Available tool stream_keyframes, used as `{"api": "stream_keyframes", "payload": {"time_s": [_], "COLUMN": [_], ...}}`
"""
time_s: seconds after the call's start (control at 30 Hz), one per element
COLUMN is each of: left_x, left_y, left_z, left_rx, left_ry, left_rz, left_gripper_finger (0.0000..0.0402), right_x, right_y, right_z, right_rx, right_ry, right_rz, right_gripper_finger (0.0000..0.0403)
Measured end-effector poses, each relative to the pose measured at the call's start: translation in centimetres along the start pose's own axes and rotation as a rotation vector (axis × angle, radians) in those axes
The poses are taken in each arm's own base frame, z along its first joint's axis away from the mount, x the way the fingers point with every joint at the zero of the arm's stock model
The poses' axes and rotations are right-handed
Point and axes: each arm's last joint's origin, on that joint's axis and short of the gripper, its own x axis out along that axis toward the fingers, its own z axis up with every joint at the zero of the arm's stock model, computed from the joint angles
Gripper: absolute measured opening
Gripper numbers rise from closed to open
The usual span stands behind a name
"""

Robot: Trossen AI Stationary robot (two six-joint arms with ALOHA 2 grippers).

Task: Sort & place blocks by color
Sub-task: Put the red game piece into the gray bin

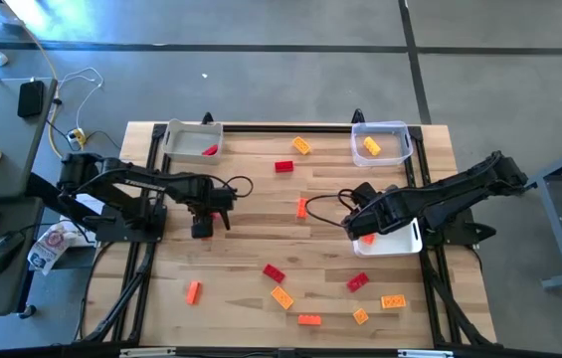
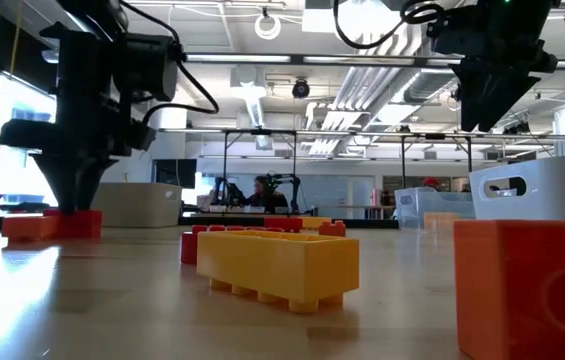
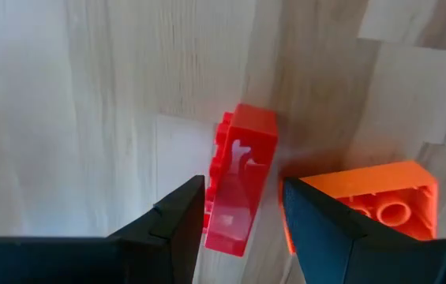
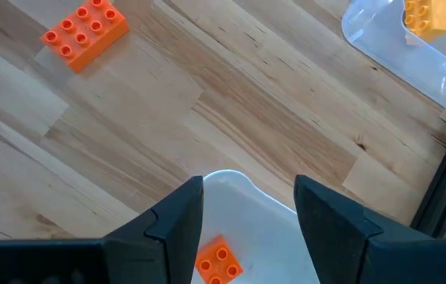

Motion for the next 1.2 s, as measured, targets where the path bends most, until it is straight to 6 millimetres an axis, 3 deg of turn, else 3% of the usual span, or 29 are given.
{"api": "stream_keyframes", "payload": {"time_s": [0.37, 0.53, 0.73, 1.2], "left_x": [1.9, 2.4, 2.2, 0.2], "left_y": [-0.2, -0.3, -0.3, 0.1], "left_z": [0.6, 0.7, 0.7, 2.8], "left_rx": [0.015, 0.020, 0.027, 0.078], "left_ry": [0.101, 0.131, 0.119, 0.011], "left_rz": [0.027, 0.030, 0.031, 0.099], "left_gripper_finger": [0.0156, 0.0125, 0.0066, 0.0070], "right_x": [0.0, 0.0, 0.0, 0.0], "right_y": [0.1, 0.1, 0.1, 0.4], "right_z": [0.0, 0.0, 0.0, 0.1], "right_rx": [0.003, 0.004, 0.004, 0.019], "right_ry": [-0.001, -0.002, -0.002, -0.013], "right_rz": [0.006, 0.007, 0.008, 0.037], "right_gripper_finger": [0.0185, 0.0185, 0.0185, 0.0185]}}
